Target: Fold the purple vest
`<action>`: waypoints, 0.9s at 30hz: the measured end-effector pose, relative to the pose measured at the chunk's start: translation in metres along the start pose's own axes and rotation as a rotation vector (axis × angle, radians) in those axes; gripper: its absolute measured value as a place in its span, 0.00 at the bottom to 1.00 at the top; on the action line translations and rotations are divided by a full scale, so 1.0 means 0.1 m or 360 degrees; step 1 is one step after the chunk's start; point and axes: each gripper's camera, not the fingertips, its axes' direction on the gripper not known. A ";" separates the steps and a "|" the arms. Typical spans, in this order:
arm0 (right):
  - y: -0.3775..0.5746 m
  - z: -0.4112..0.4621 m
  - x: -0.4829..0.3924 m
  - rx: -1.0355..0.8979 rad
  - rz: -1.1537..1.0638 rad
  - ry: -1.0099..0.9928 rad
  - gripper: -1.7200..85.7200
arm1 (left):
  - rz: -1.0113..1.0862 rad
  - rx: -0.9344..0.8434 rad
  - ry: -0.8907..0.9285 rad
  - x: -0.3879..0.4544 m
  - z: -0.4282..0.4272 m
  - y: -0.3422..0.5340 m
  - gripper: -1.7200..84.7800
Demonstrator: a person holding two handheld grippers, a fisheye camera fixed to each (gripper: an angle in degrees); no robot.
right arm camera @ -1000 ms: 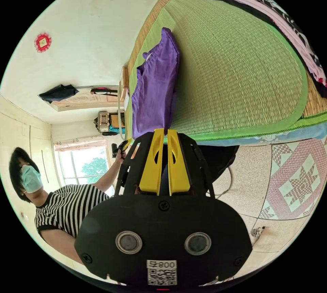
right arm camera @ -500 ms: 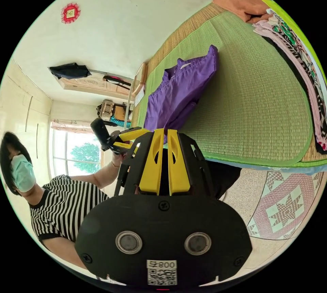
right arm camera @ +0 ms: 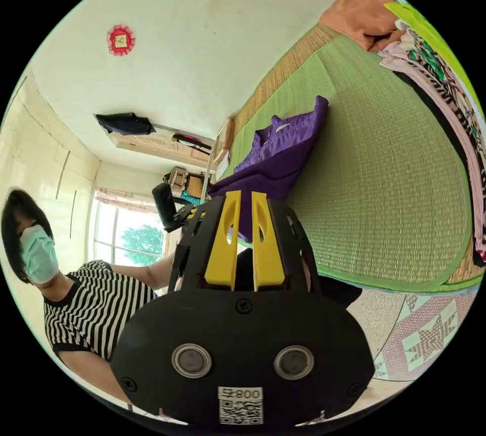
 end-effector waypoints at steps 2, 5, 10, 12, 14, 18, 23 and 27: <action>-0.12 0.00 0.25 0.0033 0.0107 -0.0028 0.14 | -0.0063 0.0027 0.0047 -0.05 -0.02 0.04 0.03; -0.32 0.02 0.59 0.0109 0.0238 -0.0102 0.17 | -0.0075 0.0029 0.0082 -0.02 0.02 0.07 0.03; -0.68 0.13 1.00 0.0169 0.0405 -0.0217 0.18 | -0.0043 -0.0012 0.0085 0.07 0.20 0.12 0.03; -0.86 0.22 1.13 0.0128 0.0464 -0.0201 0.18 | -0.0028 -0.0029 0.0093 0.08 0.27 0.14 0.03; -0.98 0.28 1.21 0.0095 0.0509 -0.0193 0.18 | -0.0015 -0.0050 0.0095 0.09 0.35 0.16 0.03; -1.20 0.35 1.27 0.0090 0.0549 -0.0190 0.14 | -0.0004 -0.0087 0.0133 0.06 0.55 0.23 0.03; -1.43 0.35 1.11 0.0091 0.0507 -0.0181 0.06 | -0.0012 -0.0086 0.0180 -0.05 0.72 0.36 0.03; -1.61 0.32 0.83 0.0090 0.0475 -0.0100 0.04 | -0.0029 -0.0046 0.0218 -0.21 0.80 0.52 0.03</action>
